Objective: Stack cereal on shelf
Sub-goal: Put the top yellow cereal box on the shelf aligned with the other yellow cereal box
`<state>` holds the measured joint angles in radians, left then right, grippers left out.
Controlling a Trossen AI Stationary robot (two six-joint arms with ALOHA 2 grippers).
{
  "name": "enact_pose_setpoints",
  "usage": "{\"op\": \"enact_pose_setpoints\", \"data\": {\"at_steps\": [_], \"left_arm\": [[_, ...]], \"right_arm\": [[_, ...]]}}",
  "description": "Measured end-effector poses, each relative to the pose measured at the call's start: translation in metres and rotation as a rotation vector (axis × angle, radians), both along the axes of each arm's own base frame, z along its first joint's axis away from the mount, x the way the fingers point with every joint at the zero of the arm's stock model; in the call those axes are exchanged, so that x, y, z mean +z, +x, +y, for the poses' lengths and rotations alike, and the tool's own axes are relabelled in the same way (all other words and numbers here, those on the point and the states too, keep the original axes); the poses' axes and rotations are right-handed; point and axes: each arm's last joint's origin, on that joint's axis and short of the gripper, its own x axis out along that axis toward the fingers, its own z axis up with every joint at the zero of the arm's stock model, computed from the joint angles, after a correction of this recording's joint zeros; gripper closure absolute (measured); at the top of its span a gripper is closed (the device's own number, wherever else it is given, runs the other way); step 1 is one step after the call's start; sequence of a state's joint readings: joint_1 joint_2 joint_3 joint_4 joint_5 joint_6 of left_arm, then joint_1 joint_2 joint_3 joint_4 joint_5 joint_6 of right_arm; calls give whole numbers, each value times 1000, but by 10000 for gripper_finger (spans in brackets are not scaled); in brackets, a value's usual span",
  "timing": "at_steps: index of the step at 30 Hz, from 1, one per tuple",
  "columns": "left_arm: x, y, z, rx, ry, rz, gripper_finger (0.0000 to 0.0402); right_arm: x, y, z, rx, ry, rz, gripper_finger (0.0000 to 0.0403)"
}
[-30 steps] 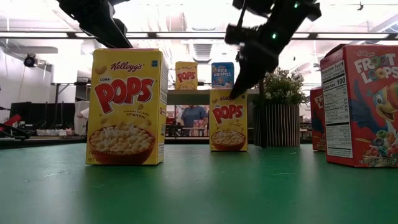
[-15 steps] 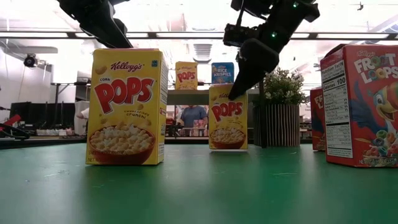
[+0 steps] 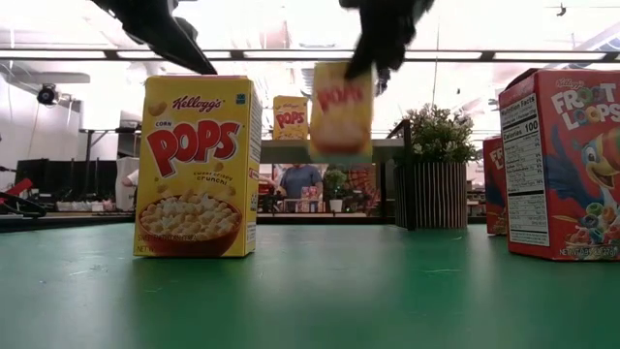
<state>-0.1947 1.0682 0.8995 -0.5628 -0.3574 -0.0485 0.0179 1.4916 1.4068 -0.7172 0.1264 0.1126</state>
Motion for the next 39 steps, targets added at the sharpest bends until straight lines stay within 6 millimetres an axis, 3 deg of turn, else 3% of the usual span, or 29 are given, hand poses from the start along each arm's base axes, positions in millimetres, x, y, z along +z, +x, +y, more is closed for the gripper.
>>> {"op": "enact_pose_setpoints", "data": {"at_steps": [7,13,21,29,39], "left_arm": [[7,-1,0,-8,5,-25,123],[8,-1,0,-8,5,-26,123],[13,-6,2,-11,41,-48,123],[19,-13,4,13,40,-86,123],[19,-12,4,9,44,-85,123]], "right_arm": [[69,2,-23,42,-120,-150,261],[96,14,-58,47,-243,-202,262],[93,53,-111,101,-296,-124,260],[82,70,-158,98,-312,-7,256],[71,73,-174,130,-254,-7,249]]}}
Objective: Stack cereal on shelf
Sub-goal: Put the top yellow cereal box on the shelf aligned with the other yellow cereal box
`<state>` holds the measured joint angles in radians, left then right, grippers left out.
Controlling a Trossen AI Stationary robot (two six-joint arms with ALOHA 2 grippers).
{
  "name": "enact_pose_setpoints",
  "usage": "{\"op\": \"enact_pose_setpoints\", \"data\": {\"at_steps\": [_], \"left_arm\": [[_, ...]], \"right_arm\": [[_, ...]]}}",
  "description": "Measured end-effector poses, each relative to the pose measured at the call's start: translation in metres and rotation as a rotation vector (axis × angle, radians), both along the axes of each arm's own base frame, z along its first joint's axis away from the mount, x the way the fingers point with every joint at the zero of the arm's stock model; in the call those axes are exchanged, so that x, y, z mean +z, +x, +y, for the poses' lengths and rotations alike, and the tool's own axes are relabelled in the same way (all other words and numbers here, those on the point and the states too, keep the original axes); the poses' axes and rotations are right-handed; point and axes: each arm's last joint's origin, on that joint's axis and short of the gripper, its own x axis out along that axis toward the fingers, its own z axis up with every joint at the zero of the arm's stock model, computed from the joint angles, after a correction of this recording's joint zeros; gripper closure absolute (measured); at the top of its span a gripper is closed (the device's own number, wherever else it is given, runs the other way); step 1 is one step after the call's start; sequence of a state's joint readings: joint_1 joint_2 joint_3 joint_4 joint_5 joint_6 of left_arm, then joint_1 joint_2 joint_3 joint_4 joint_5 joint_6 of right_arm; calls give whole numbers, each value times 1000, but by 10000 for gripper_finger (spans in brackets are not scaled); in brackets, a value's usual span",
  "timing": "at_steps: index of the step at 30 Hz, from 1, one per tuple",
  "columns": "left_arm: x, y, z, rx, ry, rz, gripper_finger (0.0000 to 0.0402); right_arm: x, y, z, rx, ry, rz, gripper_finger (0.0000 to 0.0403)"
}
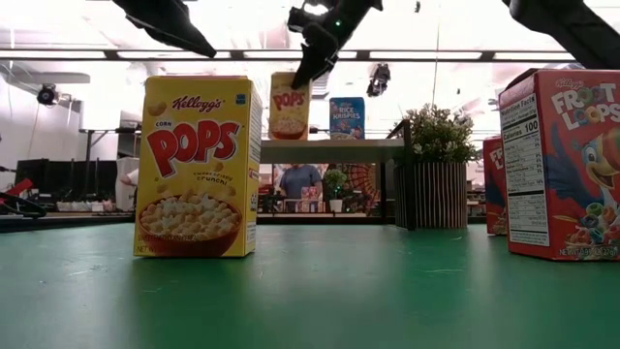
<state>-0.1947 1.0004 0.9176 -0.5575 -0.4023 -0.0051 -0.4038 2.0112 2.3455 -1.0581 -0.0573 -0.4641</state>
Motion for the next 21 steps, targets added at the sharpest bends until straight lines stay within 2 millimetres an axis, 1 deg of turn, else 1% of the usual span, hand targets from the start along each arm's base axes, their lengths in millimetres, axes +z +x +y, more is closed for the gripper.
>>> {"op": "enact_pose_setpoints", "data": {"at_steps": [9,16,18,21], "left_arm": [[0,0,0,0,5,0,123],[0,1,0,0,5,-3,123],[0,1,0,0,4,-4,123],[0,1,0,0,4,-5,123]], "right_arm": [[0,4,-1,11,-27,-23,208],[0,4,-1,16,-33,-25,200],[2,2,0,12,-33,-31,200],[15,-5,4,-5,-25,-64,200]]}}
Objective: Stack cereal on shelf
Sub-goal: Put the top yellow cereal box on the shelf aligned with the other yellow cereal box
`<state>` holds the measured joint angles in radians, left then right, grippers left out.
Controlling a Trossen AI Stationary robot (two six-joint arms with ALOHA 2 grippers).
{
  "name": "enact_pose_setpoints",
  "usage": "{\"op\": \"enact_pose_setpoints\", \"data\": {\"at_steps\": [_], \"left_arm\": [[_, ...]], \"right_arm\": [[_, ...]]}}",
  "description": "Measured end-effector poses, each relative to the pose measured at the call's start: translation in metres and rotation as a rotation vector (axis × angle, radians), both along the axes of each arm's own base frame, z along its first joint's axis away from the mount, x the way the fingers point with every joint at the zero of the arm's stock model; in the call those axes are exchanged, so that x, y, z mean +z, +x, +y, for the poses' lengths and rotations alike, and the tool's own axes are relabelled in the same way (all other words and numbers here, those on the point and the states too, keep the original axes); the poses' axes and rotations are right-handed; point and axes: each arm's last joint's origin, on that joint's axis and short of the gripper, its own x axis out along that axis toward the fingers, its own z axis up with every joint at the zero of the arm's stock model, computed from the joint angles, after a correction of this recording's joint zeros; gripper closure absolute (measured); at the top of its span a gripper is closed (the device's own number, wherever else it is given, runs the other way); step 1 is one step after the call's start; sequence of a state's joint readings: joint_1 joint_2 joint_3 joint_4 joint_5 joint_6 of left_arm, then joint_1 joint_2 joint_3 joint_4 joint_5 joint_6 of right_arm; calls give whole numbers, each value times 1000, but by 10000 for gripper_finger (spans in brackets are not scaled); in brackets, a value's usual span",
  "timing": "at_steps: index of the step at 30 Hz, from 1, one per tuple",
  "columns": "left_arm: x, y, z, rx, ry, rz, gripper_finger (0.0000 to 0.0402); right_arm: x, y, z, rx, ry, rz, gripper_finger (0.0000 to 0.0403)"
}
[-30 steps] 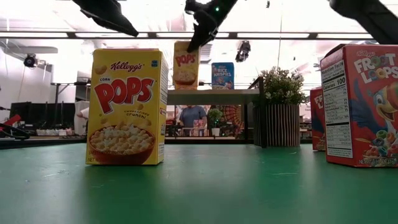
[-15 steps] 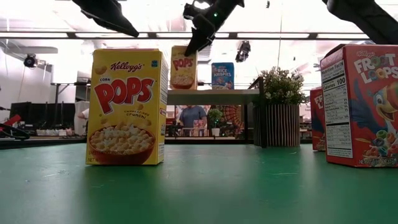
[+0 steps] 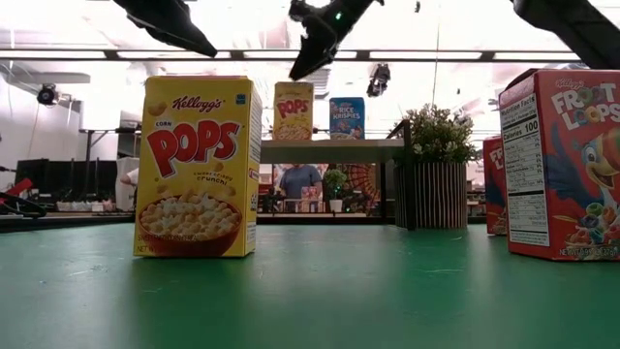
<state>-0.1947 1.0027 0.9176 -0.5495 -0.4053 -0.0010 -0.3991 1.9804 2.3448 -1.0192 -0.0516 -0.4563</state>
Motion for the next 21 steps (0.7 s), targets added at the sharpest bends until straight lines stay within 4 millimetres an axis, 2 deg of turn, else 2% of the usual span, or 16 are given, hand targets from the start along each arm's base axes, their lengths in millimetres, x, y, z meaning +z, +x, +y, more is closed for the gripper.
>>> {"op": "enact_pose_setpoints", "data": {"at_steps": [5,10,14,19,21], "left_arm": [[1,1,0,0,-2,-12,123],[2,2,0,4,-3,-29,123],[3,2,0,4,-4,-34,123],[3,2,0,3,-4,-34,123],[3,2,0,4,-4,-34,123]], "right_arm": [[30,-22,21,17,-4,-36,202],[36,-43,31,-1,55,41,241],[24,-50,27,-31,111,156,298],[-7,-40,10,-66,134,228,376],[-19,-35,2,-84,114,220,389]]}}
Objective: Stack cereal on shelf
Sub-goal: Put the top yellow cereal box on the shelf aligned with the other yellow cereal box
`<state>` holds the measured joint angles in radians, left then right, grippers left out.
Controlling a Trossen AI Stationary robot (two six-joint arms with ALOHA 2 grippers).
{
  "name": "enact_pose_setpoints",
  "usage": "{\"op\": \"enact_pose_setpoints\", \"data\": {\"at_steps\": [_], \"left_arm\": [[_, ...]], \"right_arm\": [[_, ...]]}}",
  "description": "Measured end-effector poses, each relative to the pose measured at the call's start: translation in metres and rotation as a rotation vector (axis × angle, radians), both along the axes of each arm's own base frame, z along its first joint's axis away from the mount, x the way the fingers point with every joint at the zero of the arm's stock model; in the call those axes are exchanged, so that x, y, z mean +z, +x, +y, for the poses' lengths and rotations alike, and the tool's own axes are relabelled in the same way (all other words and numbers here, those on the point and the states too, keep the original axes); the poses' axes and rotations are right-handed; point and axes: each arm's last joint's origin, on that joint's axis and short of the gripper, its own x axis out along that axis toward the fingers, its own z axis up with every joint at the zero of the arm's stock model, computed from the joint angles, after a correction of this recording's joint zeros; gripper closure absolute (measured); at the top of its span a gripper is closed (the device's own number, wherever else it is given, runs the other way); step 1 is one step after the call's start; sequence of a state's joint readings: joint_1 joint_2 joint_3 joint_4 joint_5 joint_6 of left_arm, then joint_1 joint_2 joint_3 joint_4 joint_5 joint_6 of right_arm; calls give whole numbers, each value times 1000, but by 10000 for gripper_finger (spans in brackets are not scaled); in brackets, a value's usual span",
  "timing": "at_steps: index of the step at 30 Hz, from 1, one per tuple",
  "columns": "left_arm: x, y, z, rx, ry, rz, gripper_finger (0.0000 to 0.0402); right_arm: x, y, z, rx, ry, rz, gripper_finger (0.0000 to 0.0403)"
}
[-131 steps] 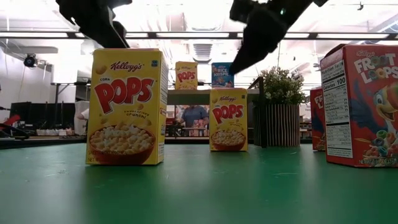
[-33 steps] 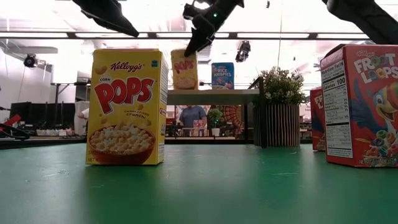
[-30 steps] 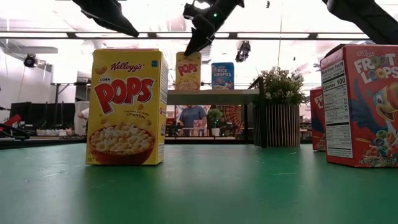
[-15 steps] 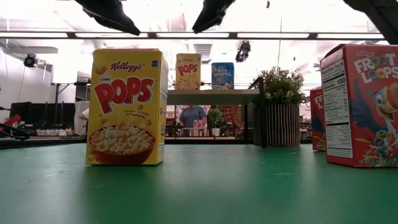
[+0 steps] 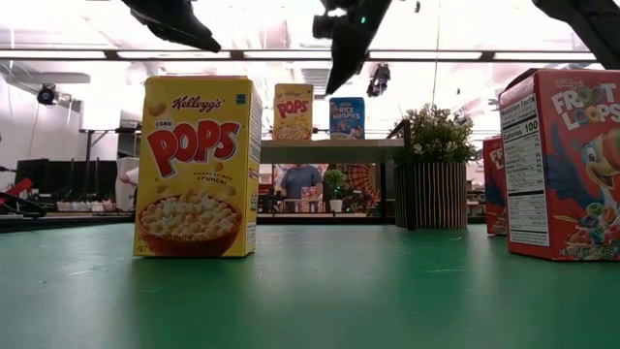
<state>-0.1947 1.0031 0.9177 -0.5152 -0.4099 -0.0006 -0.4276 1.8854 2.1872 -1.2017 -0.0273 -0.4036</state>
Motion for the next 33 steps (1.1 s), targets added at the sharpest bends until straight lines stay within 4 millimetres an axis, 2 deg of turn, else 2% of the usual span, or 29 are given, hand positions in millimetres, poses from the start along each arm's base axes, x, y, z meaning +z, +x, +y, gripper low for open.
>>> {"op": "enact_pose_setpoints", "data": {"at_steps": [5,12,33], "left_arm": [[0,0,0,0,0,0,123],[0,0,0,-3,5,2,123],[-1,0,0,-6,9,5,123]], "right_arm": [[-20,7,-12,-47,-78,10,390],[-27,12,-11,-39,-85,-6,390],[-22,19,-12,-20,-83,-102,390]]}}
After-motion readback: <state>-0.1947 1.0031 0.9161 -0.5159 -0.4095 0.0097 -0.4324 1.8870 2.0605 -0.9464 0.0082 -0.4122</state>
